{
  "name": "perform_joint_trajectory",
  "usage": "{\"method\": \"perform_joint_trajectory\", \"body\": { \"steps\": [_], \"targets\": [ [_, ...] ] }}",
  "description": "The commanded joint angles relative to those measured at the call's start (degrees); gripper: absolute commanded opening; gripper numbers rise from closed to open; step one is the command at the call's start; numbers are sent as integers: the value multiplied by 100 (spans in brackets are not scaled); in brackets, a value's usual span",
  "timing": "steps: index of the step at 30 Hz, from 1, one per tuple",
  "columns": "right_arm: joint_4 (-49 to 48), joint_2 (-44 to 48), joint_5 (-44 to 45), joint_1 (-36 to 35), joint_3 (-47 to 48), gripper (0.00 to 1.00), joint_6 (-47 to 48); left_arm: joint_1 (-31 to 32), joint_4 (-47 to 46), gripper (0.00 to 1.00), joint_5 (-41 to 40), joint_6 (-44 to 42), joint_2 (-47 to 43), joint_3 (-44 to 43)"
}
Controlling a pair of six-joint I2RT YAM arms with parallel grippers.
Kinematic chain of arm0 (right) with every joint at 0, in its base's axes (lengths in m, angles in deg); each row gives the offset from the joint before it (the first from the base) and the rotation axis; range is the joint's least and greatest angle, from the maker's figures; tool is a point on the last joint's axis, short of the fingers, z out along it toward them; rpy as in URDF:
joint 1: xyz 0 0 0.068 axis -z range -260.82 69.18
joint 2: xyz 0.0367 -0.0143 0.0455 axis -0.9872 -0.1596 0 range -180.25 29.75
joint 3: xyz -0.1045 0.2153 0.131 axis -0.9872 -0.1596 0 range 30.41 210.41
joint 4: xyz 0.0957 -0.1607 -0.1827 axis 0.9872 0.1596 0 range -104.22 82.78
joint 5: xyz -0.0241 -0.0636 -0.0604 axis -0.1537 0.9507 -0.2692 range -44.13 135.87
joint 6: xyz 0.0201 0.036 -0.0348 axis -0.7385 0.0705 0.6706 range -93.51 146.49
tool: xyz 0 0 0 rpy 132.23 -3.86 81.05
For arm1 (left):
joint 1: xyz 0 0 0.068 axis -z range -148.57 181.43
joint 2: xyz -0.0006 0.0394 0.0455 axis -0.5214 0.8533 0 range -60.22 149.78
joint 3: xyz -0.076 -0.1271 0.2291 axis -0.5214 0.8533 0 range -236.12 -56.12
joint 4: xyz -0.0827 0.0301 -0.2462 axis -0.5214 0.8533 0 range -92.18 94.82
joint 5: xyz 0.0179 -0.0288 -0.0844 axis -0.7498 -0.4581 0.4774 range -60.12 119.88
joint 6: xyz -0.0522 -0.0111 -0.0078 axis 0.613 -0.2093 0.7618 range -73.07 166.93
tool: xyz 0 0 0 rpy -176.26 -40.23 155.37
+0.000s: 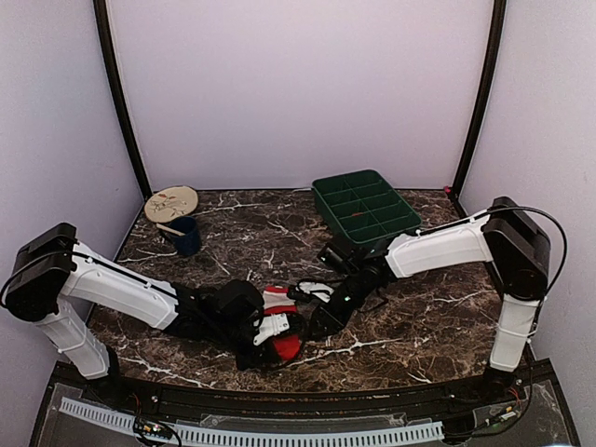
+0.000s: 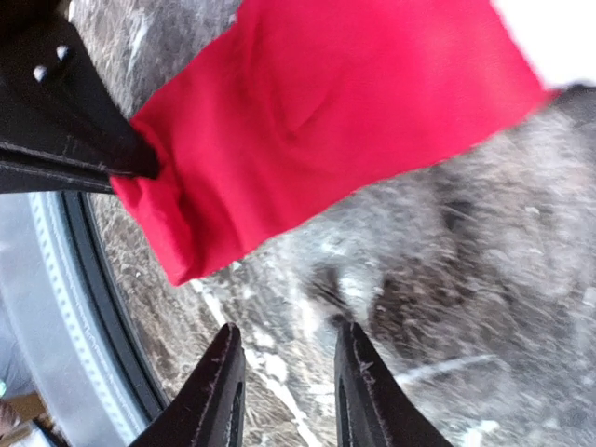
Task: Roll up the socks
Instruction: Roll the sock at the center of the board.
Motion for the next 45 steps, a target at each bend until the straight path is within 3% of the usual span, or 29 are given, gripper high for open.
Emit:
{"method": "perform_joint_trajectory", "body": {
  "steps": [1,14,20,32,45],
  "targets": [
    [-605,491,667,23,-364,30,-211,-146,599,0,835,67,171,-262],
    [-1456,1635,2573,-735,-1471,28,-186,-1089,1589,0,3156,33,1009,-869],
    [-1617,2004,3296,-1324,-1698,26,-72,-1382,2072,0,3714,-186,1364,-1118],
    [-1530,1360,4162,-2479,-1224,27,445,-1704,2493,0,4231,-389,1740,-1367],
    [-1365,455,4334,-2888,-389,30,961,-1813,2647,0,4611,-425,2012,-1561]
  ]
}}
